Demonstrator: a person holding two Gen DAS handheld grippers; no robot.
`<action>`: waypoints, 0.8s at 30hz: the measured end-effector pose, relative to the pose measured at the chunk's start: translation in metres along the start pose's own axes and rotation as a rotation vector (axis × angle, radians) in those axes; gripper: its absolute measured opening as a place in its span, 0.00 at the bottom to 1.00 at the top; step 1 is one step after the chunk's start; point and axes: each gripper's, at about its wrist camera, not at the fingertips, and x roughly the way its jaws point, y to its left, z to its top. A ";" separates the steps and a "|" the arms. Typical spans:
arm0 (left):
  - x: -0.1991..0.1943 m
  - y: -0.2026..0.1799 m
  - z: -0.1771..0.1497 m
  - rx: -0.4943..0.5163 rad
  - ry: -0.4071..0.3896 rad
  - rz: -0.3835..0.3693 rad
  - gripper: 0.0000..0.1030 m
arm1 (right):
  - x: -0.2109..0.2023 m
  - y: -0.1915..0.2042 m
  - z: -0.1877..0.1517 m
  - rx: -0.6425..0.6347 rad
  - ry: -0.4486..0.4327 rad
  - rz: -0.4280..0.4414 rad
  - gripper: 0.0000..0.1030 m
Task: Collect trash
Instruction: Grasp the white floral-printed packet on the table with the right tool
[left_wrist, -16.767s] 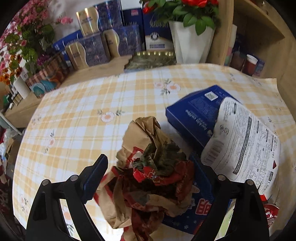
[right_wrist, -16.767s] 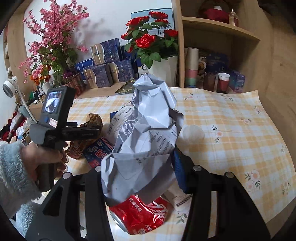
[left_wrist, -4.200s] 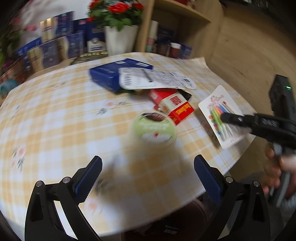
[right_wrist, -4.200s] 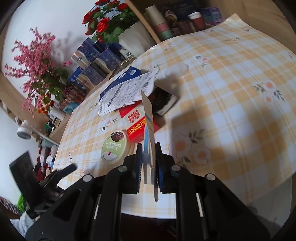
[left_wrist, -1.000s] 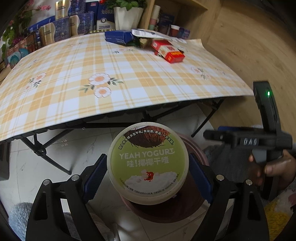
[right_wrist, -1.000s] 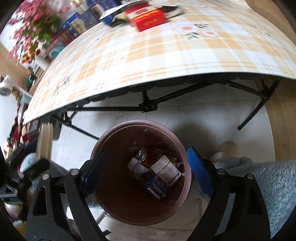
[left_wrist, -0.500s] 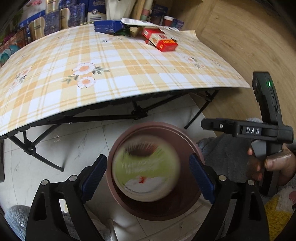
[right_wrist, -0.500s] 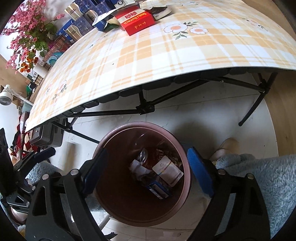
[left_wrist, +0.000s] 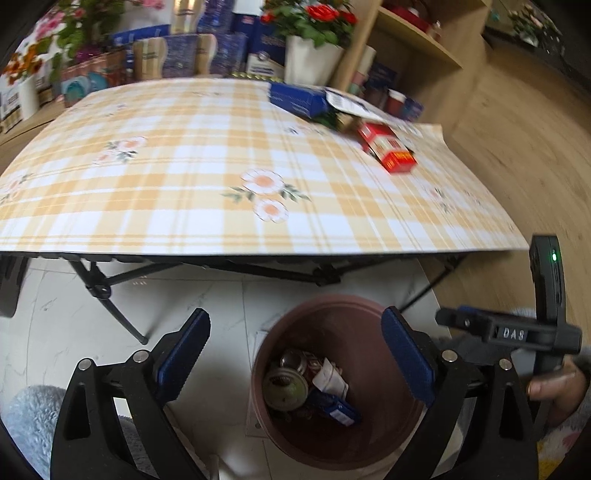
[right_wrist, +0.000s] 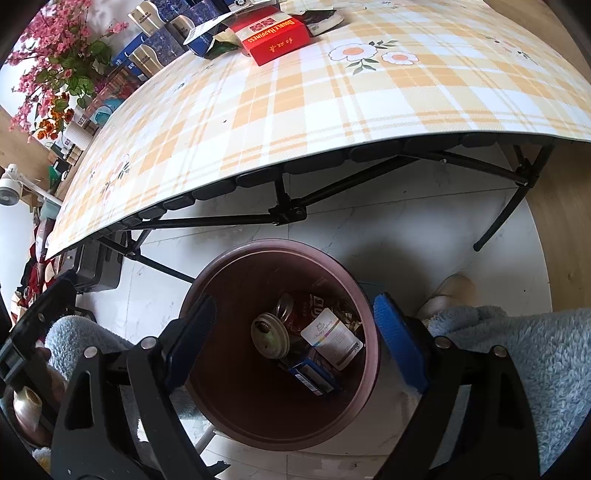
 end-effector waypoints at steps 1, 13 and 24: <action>-0.003 0.002 0.000 -0.006 -0.013 0.008 0.91 | -0.001 0.001 0.000 -0.003 -0.002 -0.001 0.84; -0.016 0.000 0.005 0.019 -0.086 0.043 0.94 | -0.015 0.018 0.006 -0.088 -0.062 -0.018 0.84; -0.035 -0.012 0.030 0.190 -0.178 0.112 0.94 | -0.048 0.034 0.091 -0.247 -0.175 -0.110 0.86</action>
